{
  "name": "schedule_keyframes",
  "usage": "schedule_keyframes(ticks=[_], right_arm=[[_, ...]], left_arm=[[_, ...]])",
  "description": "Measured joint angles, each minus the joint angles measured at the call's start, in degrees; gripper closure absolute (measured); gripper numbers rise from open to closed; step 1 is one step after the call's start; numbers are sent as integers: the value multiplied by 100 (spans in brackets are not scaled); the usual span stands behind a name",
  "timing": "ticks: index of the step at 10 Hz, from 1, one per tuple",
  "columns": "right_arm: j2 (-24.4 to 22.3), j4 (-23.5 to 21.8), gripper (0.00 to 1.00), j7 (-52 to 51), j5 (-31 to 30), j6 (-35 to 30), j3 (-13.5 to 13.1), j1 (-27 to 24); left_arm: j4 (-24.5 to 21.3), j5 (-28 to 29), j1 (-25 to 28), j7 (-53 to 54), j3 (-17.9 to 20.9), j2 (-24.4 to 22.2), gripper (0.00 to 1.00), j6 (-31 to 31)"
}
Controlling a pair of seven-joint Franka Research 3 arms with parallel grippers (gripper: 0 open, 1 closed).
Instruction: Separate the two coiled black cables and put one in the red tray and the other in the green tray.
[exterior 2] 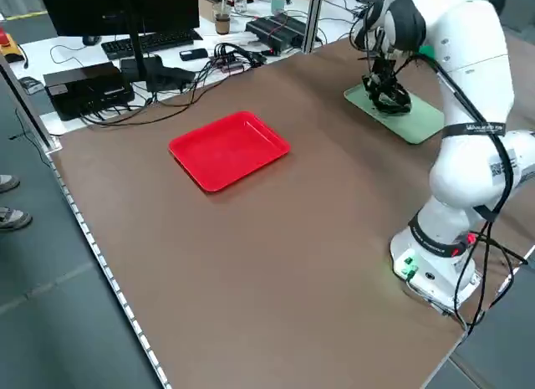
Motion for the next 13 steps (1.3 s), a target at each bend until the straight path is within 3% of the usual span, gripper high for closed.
schedule_keyframes(ticks=[2, 4, 6, 10, 13], right_arm=[[0, -1, 0, -7, 270, 7, 7, 15], [3, -13, 0, -101, 492, 147, 11, 90], [102, -81, 0, -612, 665, 466, 13, 260], [588, -103, 0, -1798, 1129, 980, 15, 490], [810, -104, 0, -2448, 1199, 1049, 15, 535]], left_arm=[[-331, 0, 120, 28, -46, -634, 76, -9], [-525, -70, 262, 116, -137, -971, 76, -11], [-634, -668, 454, 598, -312, -1313, 76, -113], [-663, -2069, 477, 1537, -339, -2323, 76, -1146], [-678, -2413, 492, 1721, -323, -2833, 76, -1527]])
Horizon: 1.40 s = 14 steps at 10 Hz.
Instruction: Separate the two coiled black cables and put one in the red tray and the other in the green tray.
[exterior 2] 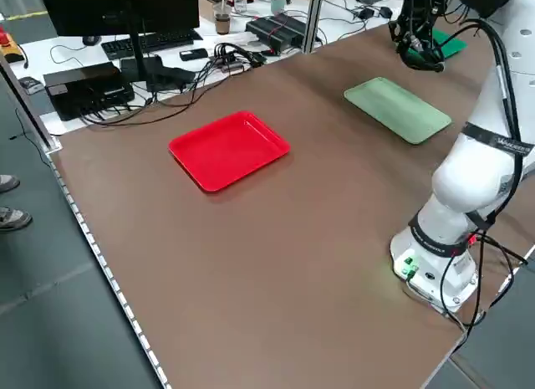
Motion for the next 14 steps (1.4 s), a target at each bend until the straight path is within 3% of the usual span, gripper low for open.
schedule_keyframes(ticks=[6, 11, 14], right_arm=[[99, -268, 0, -367, 293, 15, 8, 385], [99, -303, 4, -360, 1027, -374, 23, 420], [99, -323, 5, -359, 1398, -357, 34, 703]], left_arm=[[273, -14, 18, 24, 66, -194, 76, -273], [273, -44, 18, 25, 67, -194, 76, -279], [292, -49, 18, 25, 75, -194, 76, -279]])
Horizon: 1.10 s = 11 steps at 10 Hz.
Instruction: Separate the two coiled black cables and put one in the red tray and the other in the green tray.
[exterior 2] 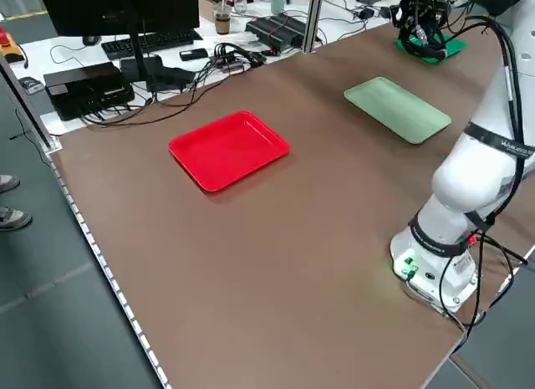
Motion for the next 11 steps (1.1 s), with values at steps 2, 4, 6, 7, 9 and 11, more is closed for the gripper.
schedule_keyframes(ticks=[2, 4, 6, 7, 9, 11], right_arm=[[0, -42, 18, -3, 42, 38, -6, 80], [0, -52, 33, -13, 43, 38, -37, 68], [0, -52, 55, -24, 42, 38, -56, 63], [0, -52, 62, -29, 36, 38, -60, 61], [0, -54, 77, -25, 22, 28, -66, 61], [-10, -33, 83, 247, -150, 19, -80, 55]], left_arm=[[3, 0, 1, 3, 10, 0, 76, -20], [13, -4, 1, 5, 13, 1, 76, -29], [29, -5, 1, 5, 13, 0, 76, -29], [30, -5, 1, 5, 13, 0, 76, -29], [30, -5, 8, 5, 15, 1, 76, -30], [30, -11, 10, 5, 15, 2, 76, -30]])
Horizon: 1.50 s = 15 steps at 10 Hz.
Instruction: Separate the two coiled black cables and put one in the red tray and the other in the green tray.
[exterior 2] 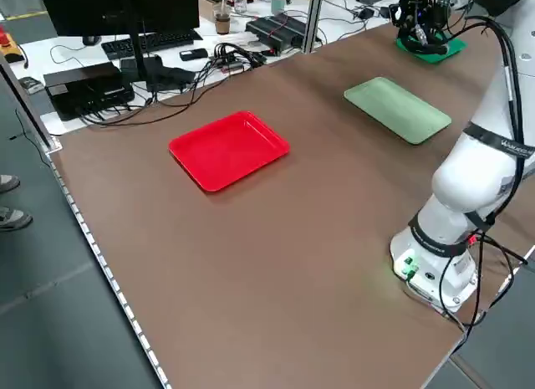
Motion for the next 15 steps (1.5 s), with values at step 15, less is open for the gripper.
schedule_keyframes(ticks=[15], right_arm=[[-178, 1340, 84, 1328, -4479, -764, -106, -1900]], left_arm=[[22, -126, -10, 20, 228, -3, 76, -204]])
